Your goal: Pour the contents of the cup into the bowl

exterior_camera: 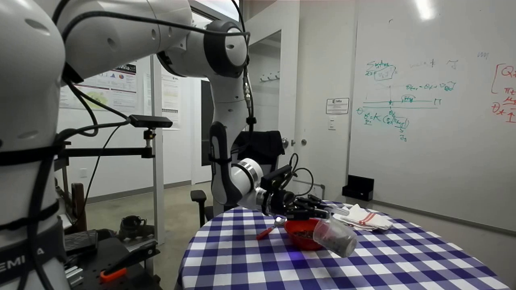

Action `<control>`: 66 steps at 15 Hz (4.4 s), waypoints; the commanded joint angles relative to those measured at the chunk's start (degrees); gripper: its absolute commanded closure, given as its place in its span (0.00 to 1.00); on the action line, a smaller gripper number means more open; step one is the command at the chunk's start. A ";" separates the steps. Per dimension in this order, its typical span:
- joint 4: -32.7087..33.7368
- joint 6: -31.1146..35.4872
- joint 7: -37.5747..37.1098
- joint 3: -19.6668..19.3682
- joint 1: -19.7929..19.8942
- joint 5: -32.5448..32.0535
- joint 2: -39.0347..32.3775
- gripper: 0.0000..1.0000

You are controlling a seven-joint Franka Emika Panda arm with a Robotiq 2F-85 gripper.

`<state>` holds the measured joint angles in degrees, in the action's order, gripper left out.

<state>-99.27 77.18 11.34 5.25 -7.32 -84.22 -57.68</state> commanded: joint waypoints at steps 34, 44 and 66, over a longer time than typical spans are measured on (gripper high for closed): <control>-18.39 51.32 -17.48 -12.20 15.87 69.22 27.39 0.93; -28.80 69.15 -30.55 -18.64 14.18 74.03 28.30 0.93; -42.36 71.12 -16.60 -12.66 15.71 83.43 48.23 0.00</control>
<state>-134.87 146.04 -12.07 -9.93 7.88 -4.39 -17.72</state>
